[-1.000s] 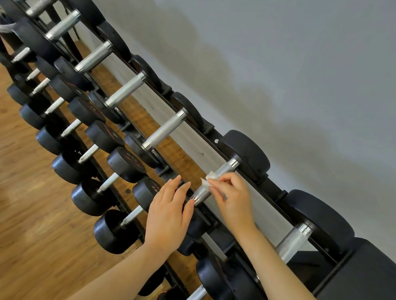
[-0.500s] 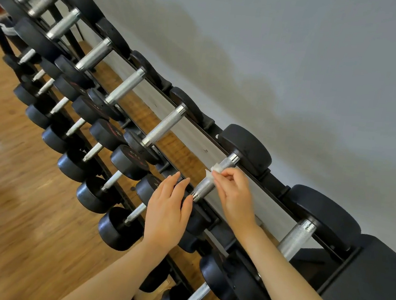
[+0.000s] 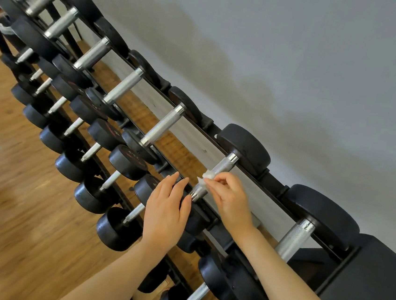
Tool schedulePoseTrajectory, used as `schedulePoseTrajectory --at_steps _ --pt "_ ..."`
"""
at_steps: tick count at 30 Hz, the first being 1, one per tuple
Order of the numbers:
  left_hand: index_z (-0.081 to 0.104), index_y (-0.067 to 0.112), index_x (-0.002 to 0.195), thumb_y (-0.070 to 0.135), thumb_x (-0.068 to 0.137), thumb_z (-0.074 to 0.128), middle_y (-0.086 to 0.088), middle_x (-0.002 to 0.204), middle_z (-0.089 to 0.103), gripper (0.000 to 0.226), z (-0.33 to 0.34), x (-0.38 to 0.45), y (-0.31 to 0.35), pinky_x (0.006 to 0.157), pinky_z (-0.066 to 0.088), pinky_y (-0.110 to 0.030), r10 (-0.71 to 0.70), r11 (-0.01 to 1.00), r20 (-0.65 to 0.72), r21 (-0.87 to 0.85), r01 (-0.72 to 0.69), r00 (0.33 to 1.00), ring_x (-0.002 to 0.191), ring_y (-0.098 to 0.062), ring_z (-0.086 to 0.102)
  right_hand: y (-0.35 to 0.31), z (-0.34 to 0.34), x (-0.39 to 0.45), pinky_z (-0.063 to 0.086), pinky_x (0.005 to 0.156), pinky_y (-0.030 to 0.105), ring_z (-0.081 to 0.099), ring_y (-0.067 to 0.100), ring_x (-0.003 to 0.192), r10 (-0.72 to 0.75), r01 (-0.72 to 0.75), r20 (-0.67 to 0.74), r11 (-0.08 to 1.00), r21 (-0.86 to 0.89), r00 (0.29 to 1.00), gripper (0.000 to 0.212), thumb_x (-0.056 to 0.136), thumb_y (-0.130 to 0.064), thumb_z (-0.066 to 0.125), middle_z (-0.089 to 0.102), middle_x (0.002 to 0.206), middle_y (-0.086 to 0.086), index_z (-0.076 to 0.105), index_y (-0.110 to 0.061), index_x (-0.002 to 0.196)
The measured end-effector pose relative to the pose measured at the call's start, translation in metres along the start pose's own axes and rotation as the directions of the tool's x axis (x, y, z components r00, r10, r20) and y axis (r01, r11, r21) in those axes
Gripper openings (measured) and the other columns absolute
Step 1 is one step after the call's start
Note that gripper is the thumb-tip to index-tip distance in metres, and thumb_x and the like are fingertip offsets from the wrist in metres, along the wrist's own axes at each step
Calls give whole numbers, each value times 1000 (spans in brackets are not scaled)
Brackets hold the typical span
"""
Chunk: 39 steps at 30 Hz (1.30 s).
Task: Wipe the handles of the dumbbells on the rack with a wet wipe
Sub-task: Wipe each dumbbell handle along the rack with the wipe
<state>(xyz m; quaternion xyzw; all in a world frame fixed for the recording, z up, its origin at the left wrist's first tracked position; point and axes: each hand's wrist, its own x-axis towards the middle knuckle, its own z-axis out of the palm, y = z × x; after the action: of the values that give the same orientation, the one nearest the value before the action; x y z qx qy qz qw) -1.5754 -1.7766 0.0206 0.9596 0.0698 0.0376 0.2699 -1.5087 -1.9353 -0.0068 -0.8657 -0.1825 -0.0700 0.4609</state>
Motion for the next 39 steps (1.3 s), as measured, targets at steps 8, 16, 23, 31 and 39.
schedulePoseTrajectory --at_steps 8,16,23,31,39 --pt "51 21 142 43 99 32 -1 152 42 51 0 0 0 115 29 -44 0 1000 11 -13 0 1000 143 -22 34 -5 2 -7 53 74 23 55 17 93 -182 179 -13 975 -133 983 24 90 -22 61 59 101 3 64 -16 113" --pt "52 20 140 36 100 41 0 150 44 44 2 0 -1 113 27 -41 8 1000 -7 -18 -8 1000 141 -22 36 1 -9 9 56 69 29 56 15 91 -73 40 -182 983 -180 980 21 87 -20 62 61 99 3 73 -8 101" --pt "47 22 144 47 99 27 0 155 37 55 -5 0 2 118 25 -41 -1 1000 49 6 1 999 145 -20 29 -18 -5 3 55 74 26 54 13 97 41 -50 -56 986 -162 998 18 89 -19 65 60 102 -2 72 -13 104" --pt "31 28 152 60 92 10 4 163 16 71 -11 -8 -1 116 10 -33 -4 999 121 51 -2 993 151 -18 13 -47 18 -6 47 71 7 60 8 90 398 -394 -284 916 75 872 18 87 -9 68 56 100 -8 73 -15 103" --pt "31 29 152 56 95 18 3 162 18 65 -11 -13 -7 116 21 -37 27 997 113 65 -34 993 149 -20 21 -44 34 -18 51 74 12 60 2 89 400 -323 -401 914 247 824 19 85 -5 69 57 98 -11 73 -16 99"
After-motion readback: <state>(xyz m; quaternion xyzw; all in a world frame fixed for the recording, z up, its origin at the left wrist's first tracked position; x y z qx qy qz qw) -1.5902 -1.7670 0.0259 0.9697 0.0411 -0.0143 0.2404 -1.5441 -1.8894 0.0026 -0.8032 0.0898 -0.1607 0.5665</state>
